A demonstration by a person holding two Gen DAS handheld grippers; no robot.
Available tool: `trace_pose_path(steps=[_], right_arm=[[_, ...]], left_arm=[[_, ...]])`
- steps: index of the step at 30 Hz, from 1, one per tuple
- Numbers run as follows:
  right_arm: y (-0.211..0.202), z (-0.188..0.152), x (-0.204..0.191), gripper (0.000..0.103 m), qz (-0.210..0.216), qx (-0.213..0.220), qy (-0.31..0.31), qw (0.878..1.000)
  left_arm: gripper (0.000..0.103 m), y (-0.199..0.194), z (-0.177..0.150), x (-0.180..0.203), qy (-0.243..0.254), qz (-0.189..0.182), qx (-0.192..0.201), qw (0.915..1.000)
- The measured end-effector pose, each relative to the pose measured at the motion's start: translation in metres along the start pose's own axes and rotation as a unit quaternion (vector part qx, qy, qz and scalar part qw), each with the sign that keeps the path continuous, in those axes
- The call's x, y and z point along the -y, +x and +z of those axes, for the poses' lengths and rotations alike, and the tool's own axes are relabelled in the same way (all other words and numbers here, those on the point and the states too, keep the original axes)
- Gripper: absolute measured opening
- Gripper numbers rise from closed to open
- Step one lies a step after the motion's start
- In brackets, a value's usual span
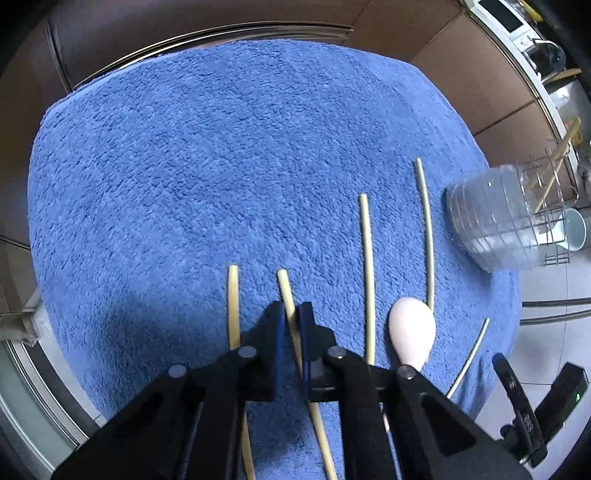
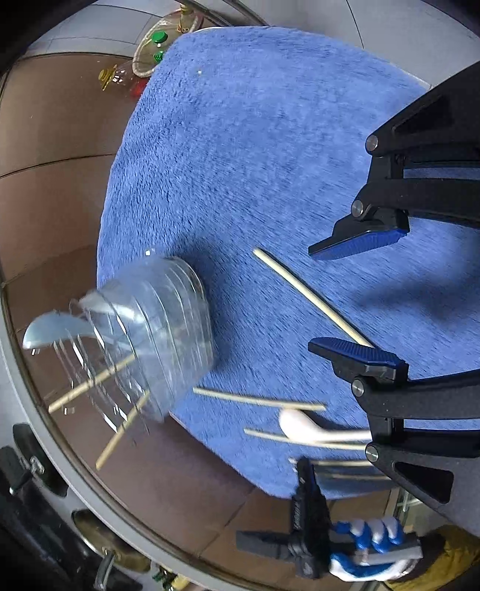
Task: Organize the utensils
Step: 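Lower the left tool onto a chopstick while the right tool lowers onto another chopstick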
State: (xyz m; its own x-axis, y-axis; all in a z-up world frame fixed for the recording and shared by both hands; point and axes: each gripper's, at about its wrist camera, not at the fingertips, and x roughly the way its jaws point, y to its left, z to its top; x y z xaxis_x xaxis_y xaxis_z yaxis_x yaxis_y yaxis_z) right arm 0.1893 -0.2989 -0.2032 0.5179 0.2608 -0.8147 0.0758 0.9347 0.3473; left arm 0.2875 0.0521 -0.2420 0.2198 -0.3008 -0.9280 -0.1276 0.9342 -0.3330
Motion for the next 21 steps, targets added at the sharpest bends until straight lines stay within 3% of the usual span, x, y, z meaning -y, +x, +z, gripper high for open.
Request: trace_pose_path(steps=[10,16,21], right_arm=[[0.038,0.026,-0.001,0.041,-0.058,-0.05,-0.009,0.997],[0.052,0.03,-0.02,0.04,-0.106,-0.056,-0.067,0.99],[0.05,0.029,-0.019,0.013,-0.108,-0.054,-0.08,0.989]], left_arm=[[0.007,-0.004,0.002,-0.008,0.007,0.001,0.0,1.0],[0.007,-0.003,0.001,0.0,0.019,0.014,0.008,0.9997],[0.007,-0.002,-0.004,0.008,0.029,0.032,0.02,0.9989]])
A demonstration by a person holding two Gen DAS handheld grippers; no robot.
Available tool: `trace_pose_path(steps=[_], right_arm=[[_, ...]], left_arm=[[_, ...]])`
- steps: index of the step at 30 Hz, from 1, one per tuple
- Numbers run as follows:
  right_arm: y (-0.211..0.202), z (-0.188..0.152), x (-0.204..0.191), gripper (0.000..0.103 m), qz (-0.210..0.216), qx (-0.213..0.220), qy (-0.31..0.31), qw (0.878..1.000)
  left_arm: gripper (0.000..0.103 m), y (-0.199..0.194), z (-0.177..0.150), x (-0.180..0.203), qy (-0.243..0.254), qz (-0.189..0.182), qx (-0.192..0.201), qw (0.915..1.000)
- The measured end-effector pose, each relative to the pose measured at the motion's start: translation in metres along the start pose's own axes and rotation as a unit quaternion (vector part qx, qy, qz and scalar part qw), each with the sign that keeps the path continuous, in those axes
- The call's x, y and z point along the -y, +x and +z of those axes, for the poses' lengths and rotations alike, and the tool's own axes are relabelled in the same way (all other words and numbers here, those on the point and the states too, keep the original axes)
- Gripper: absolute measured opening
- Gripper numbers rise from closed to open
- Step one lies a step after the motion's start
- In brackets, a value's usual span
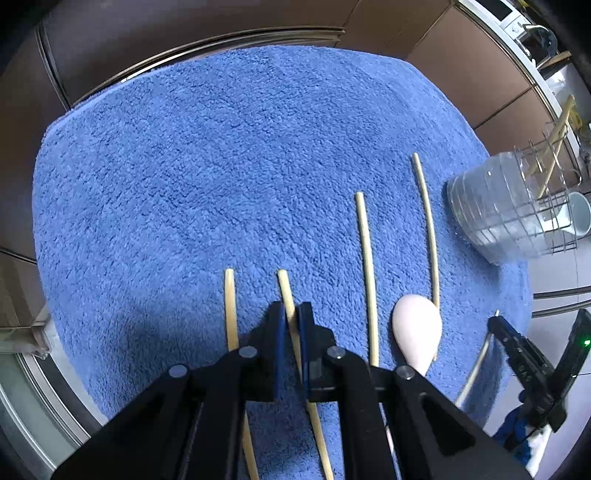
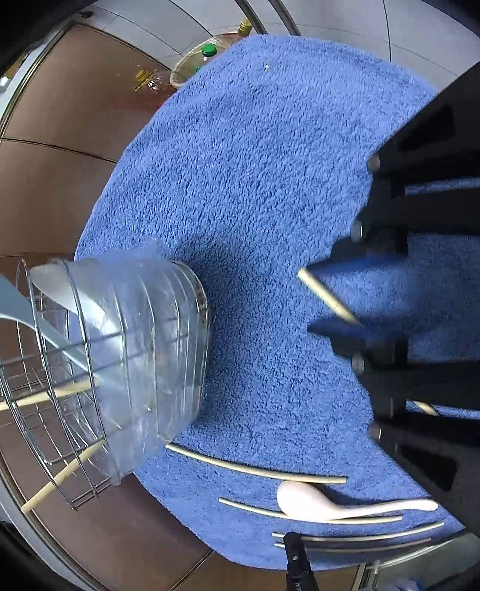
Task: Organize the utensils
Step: 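Lower the left tool onto a chopstick while the right tool lowers onto another chopstick, then close the left tool on a chopstick while the right tool grasps another chopstick, then carry both chopsticks over the clear holder and open both tools to drop them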
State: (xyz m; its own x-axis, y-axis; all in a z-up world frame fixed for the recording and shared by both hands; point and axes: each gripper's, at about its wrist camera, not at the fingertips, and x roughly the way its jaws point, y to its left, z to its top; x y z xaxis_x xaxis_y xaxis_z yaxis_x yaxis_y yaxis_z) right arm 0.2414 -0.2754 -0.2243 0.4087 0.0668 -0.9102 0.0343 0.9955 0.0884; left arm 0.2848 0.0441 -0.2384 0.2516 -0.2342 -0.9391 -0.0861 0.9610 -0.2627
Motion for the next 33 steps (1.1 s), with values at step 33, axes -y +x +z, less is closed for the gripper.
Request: trace_pose_path(steps=[33], right_arm=[[-0.255,0.045,-0.031,0.006,0.168,0.395,-0.068,0.901]], left_arm=[[0.004,-0.237,0.01,0.147,0.133,-0.159,0.389,0.8977]])
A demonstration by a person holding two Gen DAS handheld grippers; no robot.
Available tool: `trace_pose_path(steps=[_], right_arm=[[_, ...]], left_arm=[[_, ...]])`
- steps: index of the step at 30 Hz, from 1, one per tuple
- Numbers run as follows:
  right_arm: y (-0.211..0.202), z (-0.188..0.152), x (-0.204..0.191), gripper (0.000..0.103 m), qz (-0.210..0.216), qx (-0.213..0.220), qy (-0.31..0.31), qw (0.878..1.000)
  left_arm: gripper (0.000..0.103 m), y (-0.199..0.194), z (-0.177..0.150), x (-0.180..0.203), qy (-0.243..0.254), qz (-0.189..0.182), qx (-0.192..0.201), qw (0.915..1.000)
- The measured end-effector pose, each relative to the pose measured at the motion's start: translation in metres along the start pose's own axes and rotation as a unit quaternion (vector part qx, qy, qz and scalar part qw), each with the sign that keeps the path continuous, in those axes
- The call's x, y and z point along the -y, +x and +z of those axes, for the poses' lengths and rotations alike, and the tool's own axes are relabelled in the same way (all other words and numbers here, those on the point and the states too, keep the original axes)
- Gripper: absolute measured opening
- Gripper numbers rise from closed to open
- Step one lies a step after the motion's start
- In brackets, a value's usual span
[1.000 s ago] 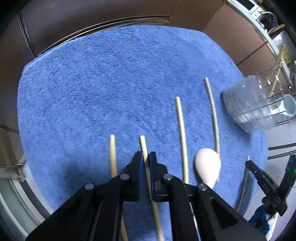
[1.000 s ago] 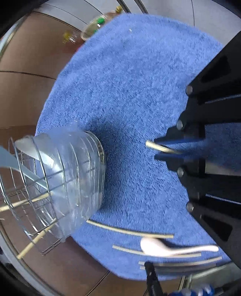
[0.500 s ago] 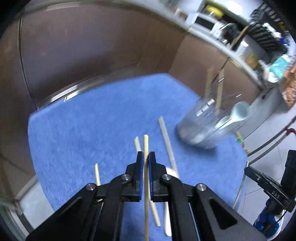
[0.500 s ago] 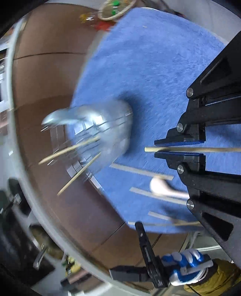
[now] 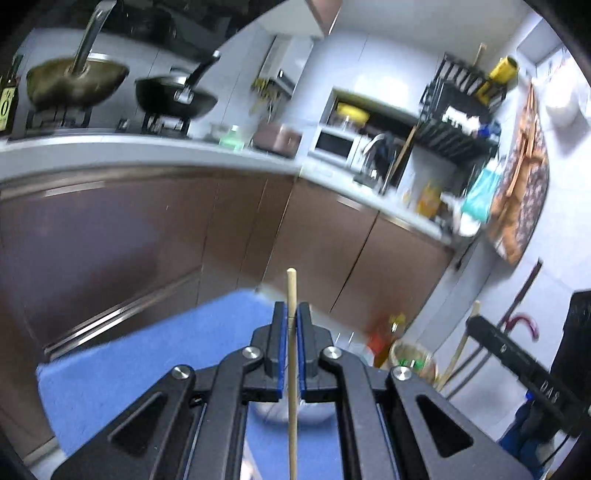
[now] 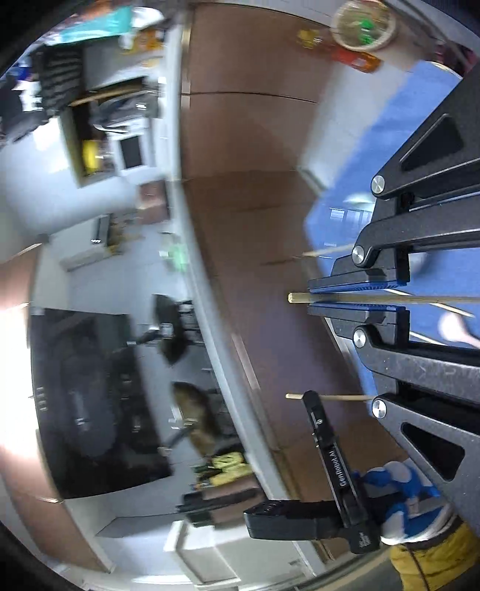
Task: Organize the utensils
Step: 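Carry both chopsticks over the clear holder and open both tools to drop them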
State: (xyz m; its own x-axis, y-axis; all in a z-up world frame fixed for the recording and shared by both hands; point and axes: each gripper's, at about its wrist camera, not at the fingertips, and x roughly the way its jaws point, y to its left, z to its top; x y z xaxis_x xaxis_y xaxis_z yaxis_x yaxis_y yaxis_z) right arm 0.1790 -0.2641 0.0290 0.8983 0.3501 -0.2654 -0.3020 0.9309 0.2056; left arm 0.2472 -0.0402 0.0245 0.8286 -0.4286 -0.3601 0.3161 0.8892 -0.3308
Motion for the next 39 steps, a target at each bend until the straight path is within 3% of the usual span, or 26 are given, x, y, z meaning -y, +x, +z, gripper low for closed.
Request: trace_pose_path(steps=[3,8,11,18,22,25,27,28,29,30,35,39], right_arm=[[0.011,0.014,0.001,0.006,-0.016,0.034,-0.006,0.999],[0.039,0.014,0.018,0.006,-0.048,0.067,-0.012,0.997],[0.056,0.007,0.03,0.006,-0.063,0.074,-0.016,0.995],[0.1,-0.019,0.053,0.006,-0.091,0.069,-0.01,0.993],[0.113,-0.042,0.06,0.007,-0.102,0.054,-0.009,0.993],[0.111,-0.054,0.059,0.008,-0.102,0.046,-0.011,0.994],[0.107,-0.059,0.06,0.017,-0.103,0.044,-0.009,0.994],[0.103,-0.06,0.06,0.024,-0.103,0.043,-0.006,0.994],[0.098,-0.059,0.059,0.029,-0.103,0.044,-0.003,0.994],[0.095,-0.058,0.059,0.029,-0.103,0.044,-0.002,0.994],[0.059,-0.056,0.05,0.035,-0.107,0.055,0.003,0.993],[0.03,-0.058,0.041,0.041,-0.111,0.056,0.007,0.992]], left_arm=[[0.004,0.019,0.025,0.016,-0.011,-0.006,0.024,0.9996],[0.004,0.055,0.038,0.033,-0.013,-0.004,0.044,0.9989],[0.004,0.08,0.032,0.041,-0.006,0.008,0.052,0.9986],[0.004,0.145,-0.003,0.04,0.019,0.074,0.069,0.9947],[0.004,0.166,-0.024,0.03,0.02,0.085,0.061,0.9943],[0.007,0.167,-0.038,0.024,0.026,0.085,0.064,0.994],[0.009,0.163,-0.044,0.023,0.033,0.087,0.063,0.9937],[0.013,0.159,-0.046,0.023,0.038,0.087,0.064,0.9934],[0.022,0.155,-0.046,0.023,0.041,0.088,0.064,0.9933],[0.029,0.15,-0.046,0.023,0.04,0.087,0.064,0.9933],[0.044,0.116,-0.048,0.024,0.055,0.096,0.059,0.9921],[0.05,0.085,-0.057,0.03,0.079,0.116,0.046,0.989]])
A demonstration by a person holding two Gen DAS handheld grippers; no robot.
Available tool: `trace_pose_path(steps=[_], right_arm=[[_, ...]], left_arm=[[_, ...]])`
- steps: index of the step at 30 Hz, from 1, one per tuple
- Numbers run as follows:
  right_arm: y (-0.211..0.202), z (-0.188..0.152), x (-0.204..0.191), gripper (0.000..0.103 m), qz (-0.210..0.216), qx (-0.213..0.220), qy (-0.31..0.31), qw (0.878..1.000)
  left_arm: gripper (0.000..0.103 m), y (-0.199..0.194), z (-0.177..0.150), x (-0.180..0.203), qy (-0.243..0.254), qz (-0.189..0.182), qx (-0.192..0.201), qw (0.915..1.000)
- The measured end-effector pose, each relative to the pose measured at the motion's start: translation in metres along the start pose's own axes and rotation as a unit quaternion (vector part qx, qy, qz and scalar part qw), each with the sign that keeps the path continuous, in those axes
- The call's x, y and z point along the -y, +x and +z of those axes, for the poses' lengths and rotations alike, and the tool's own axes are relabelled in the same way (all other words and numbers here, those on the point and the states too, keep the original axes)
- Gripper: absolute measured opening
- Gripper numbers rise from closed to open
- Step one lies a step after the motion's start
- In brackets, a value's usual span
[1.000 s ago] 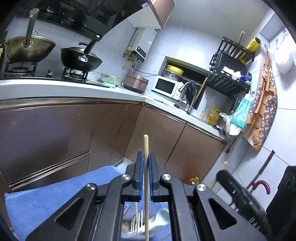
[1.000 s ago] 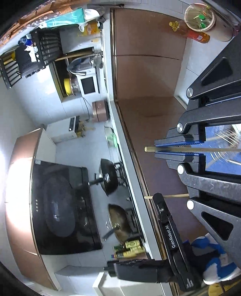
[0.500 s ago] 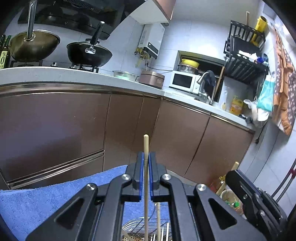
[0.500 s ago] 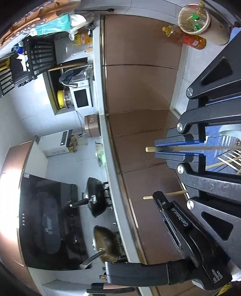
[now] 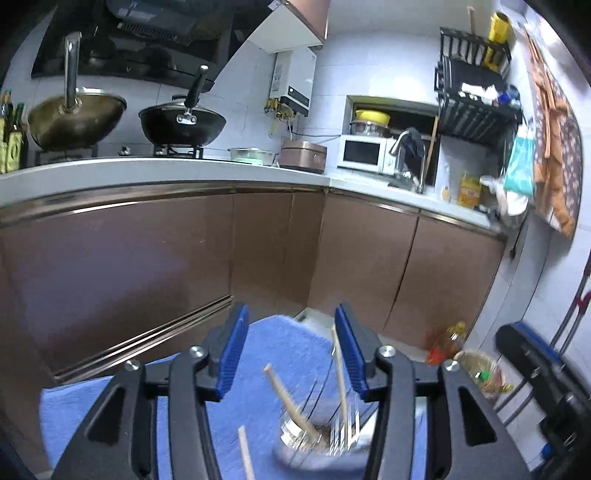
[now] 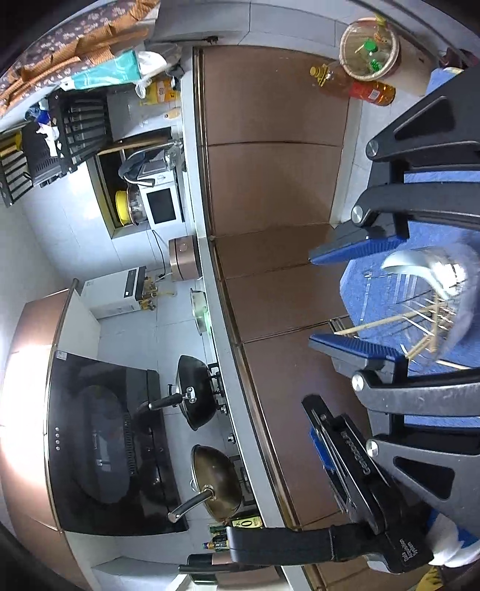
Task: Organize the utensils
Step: 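Carry both chopsticks over the clear holder and open both tools to drop them, then lift both open tools away from the holder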
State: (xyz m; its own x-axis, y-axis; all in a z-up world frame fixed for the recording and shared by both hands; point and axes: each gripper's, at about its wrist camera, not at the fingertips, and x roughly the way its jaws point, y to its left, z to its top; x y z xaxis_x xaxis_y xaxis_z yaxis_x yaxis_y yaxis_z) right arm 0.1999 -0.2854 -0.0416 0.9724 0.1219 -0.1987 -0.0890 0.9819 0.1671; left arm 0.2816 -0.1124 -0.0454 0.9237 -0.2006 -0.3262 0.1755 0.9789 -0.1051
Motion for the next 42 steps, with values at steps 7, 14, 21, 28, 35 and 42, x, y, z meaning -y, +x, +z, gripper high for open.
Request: trace_pose_path(steps=[7,14,21,28,35,42], right_arm=[[-0.052,-0.017,-0.006,0.044,-0.004,-0.024,0.006,1.0],[-0.095,-0.031,-0.011,0.044,-0.008,-0.035,0.014,0.999],[-0.131,-0.033,-0.018,0.046,-0.001,-0.029,0.019,0.999],[-0.16,-0.036,-0.031,0.048,0.014,-0.021,0.018,1.0],[-0.177,-0.037,-0.047,0.05,0.025,-0.018,0.008,0.999],[-0.193,-0.034,-0.058,0.052,0.027,-0.009,-0.002,1.0]], left_arm=[[0.051,-0.058,-0.027,0.005,0.067,0.019,-0.029,0.9972],[0.051,-0.11,-0.044,0.003,0.086,0.025,-0.031,0.9955],[0.052,-0.153,-0.052,0.0,0.102,0.043,-0.025,0.9935],[0.062,-0.199,-0.062,-0.002,0.118,0.06,-0.013,0.9912],[0.064,-0.23,-0.065,-0.007,0.126,0.068,0.0,0.9896],[0.065,-0.252,-0.063,-0.018,0.112,0.078,0.013,0.9906]])
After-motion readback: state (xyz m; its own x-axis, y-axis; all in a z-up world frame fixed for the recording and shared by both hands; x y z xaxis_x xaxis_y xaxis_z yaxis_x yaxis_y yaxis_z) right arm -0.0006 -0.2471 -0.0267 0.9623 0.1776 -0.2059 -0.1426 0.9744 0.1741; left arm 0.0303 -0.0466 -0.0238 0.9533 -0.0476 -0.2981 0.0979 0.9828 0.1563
